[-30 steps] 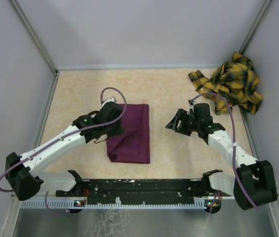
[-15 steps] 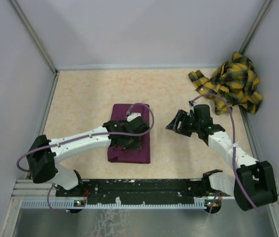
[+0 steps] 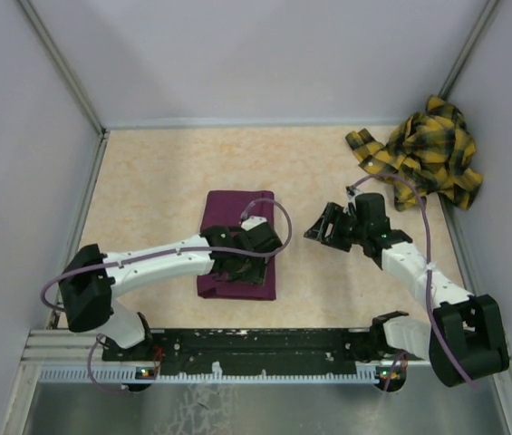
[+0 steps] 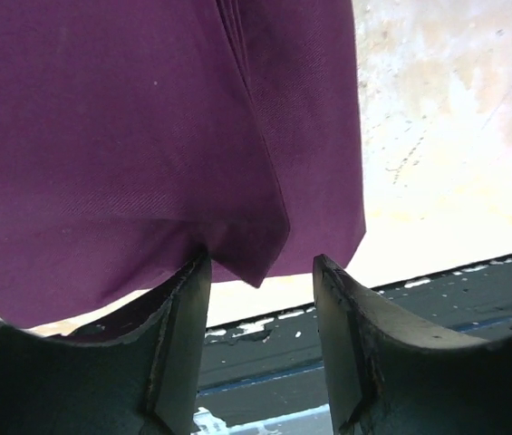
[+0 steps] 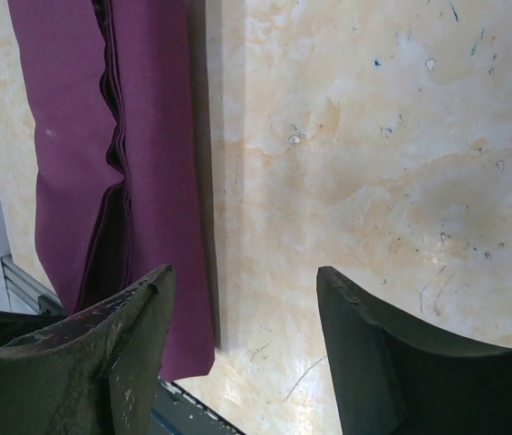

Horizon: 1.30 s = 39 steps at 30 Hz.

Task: Open and lay out the surgical kit
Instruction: Open the surgical kit at the center of the board.

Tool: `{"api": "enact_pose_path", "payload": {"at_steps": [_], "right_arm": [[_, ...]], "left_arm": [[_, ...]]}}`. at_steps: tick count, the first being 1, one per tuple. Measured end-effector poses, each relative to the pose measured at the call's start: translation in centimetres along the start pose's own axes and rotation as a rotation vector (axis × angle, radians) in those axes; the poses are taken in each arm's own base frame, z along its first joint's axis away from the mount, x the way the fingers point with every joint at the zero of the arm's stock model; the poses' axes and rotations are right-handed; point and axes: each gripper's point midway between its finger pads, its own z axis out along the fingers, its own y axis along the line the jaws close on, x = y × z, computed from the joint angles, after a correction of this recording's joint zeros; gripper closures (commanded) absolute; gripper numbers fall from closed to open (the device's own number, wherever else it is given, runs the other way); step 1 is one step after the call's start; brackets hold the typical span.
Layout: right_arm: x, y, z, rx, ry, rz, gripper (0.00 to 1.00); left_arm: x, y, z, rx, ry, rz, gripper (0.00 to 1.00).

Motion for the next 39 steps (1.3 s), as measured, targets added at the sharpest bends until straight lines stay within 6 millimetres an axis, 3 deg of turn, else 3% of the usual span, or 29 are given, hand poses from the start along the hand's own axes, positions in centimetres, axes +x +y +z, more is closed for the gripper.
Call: {"api": "enact_pose_path", "payload": {"at_steps": [7, 15, 20, 21, 24, 26, 27, 33, 39], "right_arm": [[0.5, -0.4, 0.2, 0.001, 0.006, 0.004, 0.36], [1.0, -0.8, 0.4, 0.004, 0.014, 0.009, 0.36], [1.3, -0.9, 0.5, 0.000, 0.022, 0.010, 0.36], [1.3, -0.9, 0.5, -0.002, 0.021, 0.010, 0.36], [1.3, -0.7, 0.5, -0.011, 0.025, 0.008, 0.36], [1.4, -0.7, 0.5, -0.015, 0.029, 0.008, 0.36], [1.4, -0.7, 0.5, -0.015, 0.030, 0.007, 0.36], [1.5, -0.8, 0.5, -0.009, 0.037, 0.007, 0.36], [1.6, -1.1, 0.4, 0.006, 0.038, 0.000, 0.36]], "left_arm": [[1.0, 0.6, 1.7, -0.108, 0.041, 0.047, 0.56], [1.0, 1.6, 1.8, -0.185, 0.030, 0.054, 0.99], [0.7, 2.2, 1.5, -0.218, 0.015, 0.040, 1.00], [0.6, 2.2, 1.5, -0.224, 0.010, 0.036, 0.94], [0.5, 2.4, 1.3, -0.234, 0.005, 0.036, 0.60], [0.4, 2.2, 1.2, -0.226, 0.005, 0.036, 0.32], [0.4, 2.1, 1.1, -0.221, 0.007, 0.041, 0.27], [-0.8, -0.3, -1.3, -0.125, -0.033, 0.069, 0.19], [-6.4, -3.2, -5.9, -0.003, -0.182, 0.064, 0.15]]}}
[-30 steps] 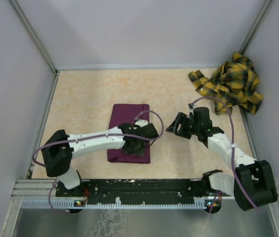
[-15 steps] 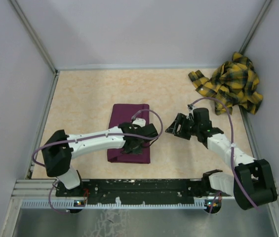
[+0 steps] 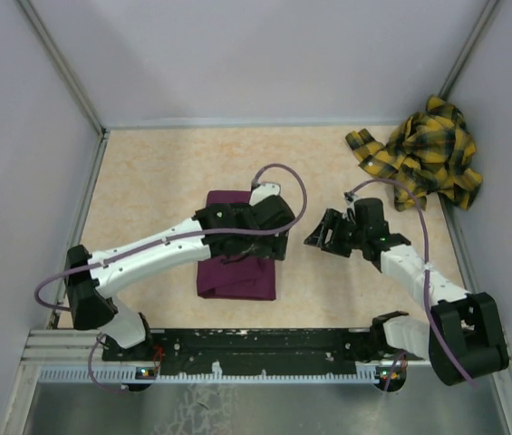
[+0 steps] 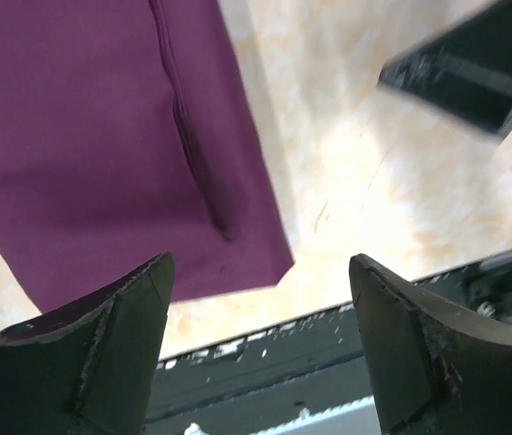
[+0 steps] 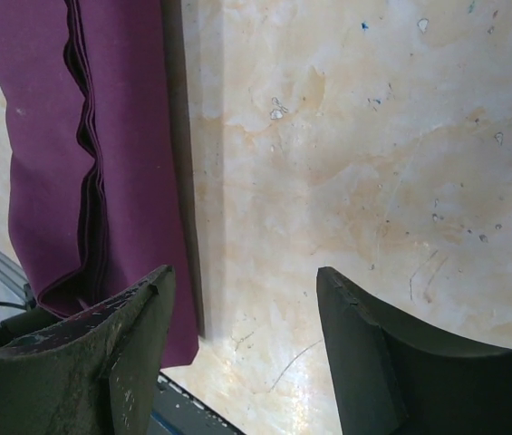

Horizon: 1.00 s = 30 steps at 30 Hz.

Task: Open and lay out the surgical kit
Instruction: Open the surgical kit at the center of the board.

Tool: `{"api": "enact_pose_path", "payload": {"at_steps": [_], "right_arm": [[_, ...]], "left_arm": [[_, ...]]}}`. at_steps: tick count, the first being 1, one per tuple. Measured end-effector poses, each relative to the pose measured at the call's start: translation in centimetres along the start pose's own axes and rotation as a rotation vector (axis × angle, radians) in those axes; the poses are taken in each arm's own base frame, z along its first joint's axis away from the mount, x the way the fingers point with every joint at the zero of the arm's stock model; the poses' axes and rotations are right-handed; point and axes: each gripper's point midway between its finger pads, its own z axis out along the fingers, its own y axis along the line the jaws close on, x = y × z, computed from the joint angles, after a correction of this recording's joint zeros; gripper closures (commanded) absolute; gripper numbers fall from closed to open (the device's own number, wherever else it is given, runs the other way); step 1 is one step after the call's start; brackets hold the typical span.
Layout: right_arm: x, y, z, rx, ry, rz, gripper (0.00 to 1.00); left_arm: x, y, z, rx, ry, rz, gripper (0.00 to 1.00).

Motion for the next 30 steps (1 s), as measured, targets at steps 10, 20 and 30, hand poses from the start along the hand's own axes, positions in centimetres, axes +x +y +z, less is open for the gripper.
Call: {"api": "enact_pose_path", "payload": {"at_steps": [10, 20, 30], "right_arm": [[-0.9, -0.4, -1.4, 0.009, -0.046, -0.006, 0.36], [-1.0, -0.4, -1.9, 0.008, -0.055, -0.007, 0.36], [-1.0, -0.3, -1.9, -0.002, -0.050, -0.004, 0.35]], "left_arm": [[-6.6, 4.3, 6.8, -0.165, -0.032, -0.040, 0.15], [-5.4, 6.2, 12.6, -0.259, 0.053, 0.025, 0.18], [-4.5, 6.4, 15.1, -0.280, 0.078, 0.033, 0.28]]}}
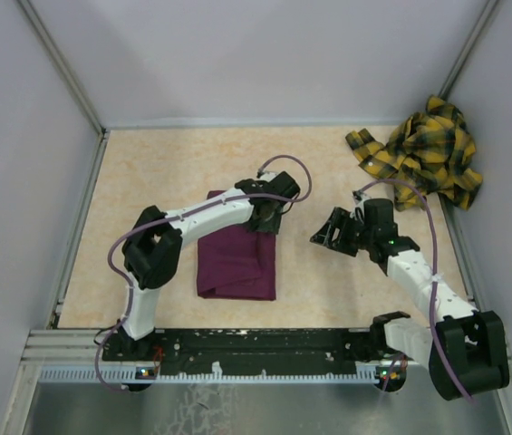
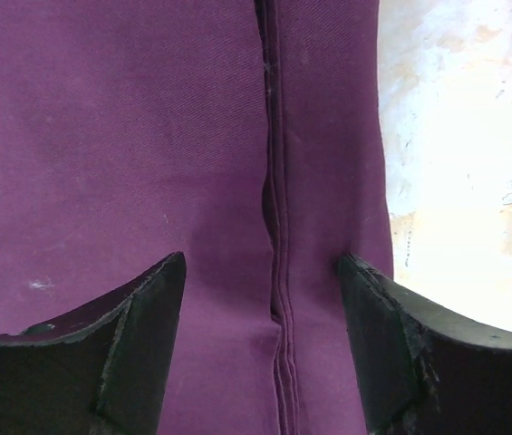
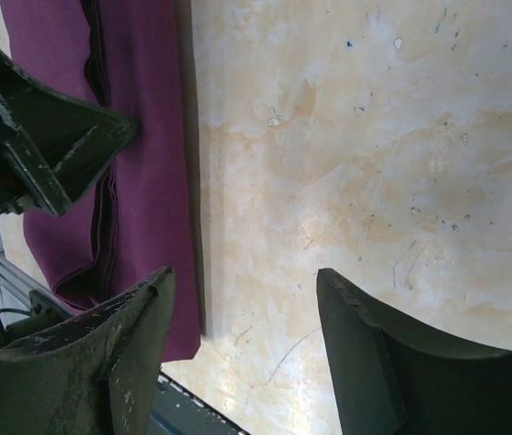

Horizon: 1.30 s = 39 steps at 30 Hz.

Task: Open and lay out the surgical kit
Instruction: Open the surgical kit at the center of the board.

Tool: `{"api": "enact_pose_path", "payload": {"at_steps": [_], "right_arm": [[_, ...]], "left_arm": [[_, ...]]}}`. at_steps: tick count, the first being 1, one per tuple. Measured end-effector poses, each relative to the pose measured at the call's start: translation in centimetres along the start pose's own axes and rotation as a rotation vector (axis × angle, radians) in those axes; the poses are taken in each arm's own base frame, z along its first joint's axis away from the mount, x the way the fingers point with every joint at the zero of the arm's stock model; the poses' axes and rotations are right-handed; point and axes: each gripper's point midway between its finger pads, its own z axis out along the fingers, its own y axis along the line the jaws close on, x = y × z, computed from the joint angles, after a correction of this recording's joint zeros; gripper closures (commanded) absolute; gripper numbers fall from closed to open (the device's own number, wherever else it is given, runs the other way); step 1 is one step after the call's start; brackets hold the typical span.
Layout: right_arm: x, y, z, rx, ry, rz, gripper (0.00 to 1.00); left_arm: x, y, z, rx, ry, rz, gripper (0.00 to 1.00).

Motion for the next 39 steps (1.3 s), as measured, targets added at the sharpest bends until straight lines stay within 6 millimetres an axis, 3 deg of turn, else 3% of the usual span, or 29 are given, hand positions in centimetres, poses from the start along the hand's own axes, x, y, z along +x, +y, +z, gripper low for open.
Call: {"api": "enact_pose_path", "payload": {"at_steps": [11, 14, 18, 23, 29, 39], "right_arm": [[0.0, 0.1, 0.0, -0.009, 0.003, 0.001, 0.36], [0.0, 0.2, 0.0, -0.013, 0.002, 0.000, 0.35], [0.0, 0.2, 0.0, -0.015, 0.004, 0.001, 0.36], [0.0, 0.2, 0.0, -0.016, 0.005, 0.001, 0.36], [0.0, 0.2, 0.2, -0.020, 0.002, 0.000, 0.36], [0.0, 0.2, 0.2, -0.022, 0.001, 0.000, 0.36]], "left_arm": [[0.9, 0.1, 1.4, -0.008, 0.007, -0.028, 0.49], [0.9, 0.3, 1.4, -0.007, 0.002, -0.040, 0.48], [0.9, 1.1, 1.1, -0.011, 0.001, -0.051, 0.39], [0.0, 1.8, -0.6, 0.007, -0.024, -0.069, 0.31], [-1.2, 2.5, -2.1, 0.021, -0.057, -0.092, 0.32], [-1.8, 4.3, -0.8, -0.007, -0.044, -0.100, 0.36]]}}
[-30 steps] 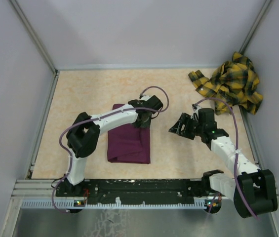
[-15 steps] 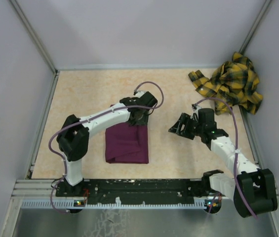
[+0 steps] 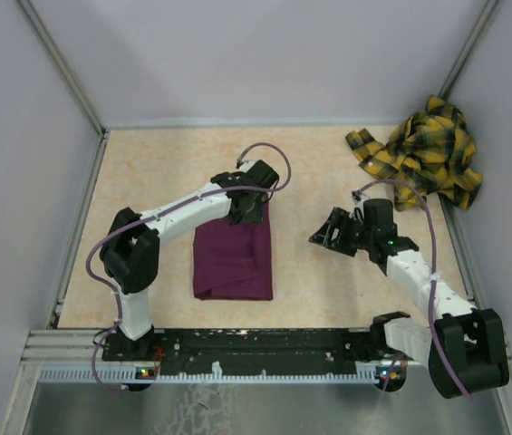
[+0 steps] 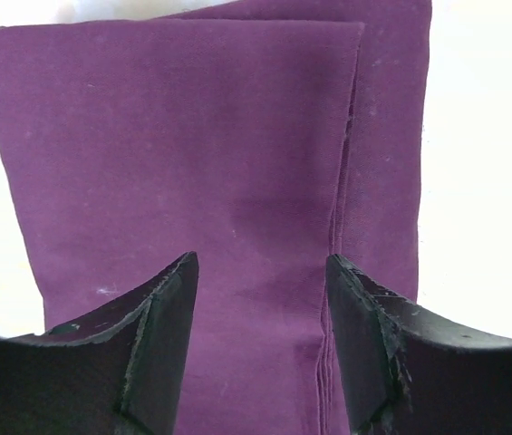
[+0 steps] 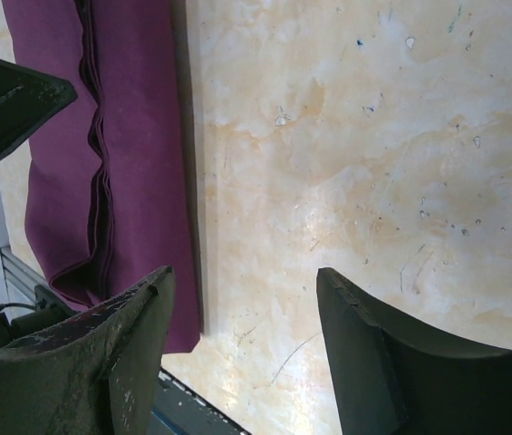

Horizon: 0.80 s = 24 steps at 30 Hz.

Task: Open and lay out the surgical kit
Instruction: Open the surgical kit at the center of the board.

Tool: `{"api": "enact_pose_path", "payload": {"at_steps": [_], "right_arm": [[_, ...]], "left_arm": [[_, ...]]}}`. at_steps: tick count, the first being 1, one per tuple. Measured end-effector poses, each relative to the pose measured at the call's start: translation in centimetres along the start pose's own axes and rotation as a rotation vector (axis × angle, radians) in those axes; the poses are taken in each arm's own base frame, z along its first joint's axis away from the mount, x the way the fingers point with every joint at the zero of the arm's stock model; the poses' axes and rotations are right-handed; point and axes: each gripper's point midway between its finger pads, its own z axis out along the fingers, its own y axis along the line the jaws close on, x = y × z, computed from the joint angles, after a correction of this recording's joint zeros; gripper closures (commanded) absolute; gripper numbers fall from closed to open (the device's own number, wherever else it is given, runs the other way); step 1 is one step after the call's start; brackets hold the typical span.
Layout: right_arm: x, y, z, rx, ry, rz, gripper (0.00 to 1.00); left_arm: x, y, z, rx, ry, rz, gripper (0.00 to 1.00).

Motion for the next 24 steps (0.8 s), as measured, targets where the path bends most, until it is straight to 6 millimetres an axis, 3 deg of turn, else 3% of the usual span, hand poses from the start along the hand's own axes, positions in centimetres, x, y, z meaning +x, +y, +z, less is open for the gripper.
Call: {"api": "enact_pose_path", "payload": {"at_steps": [10, 16, 20, 24], "right_arm": [[0.4, -0.4, 0.3, 0.007, 0.011, 0.007, 0.36], [0.3, -0.4, 0.3, 0.004, 0.007, 0.005, 0.36], [0.4, -0.4, 0.5, 0.004, 0.013, 0.007, 0.36], [0.3, -0.4, 0.5, 0.003, 0.013, 0.008, 0.36]], "left_arm": [[1.3, -0.9, 1.6, 0.028, 0.043, 0.034, 0.37], [1.8, -0.9, 2.0, 0.023, 0.054, 0.039, 0.45], [2.0, -1.0, 2.3, 0.021, 0.060, 0.041, 0.58], [2.1, -1.1, 2.4, 0.028, 0.062, 0.043, 0.78]]}}
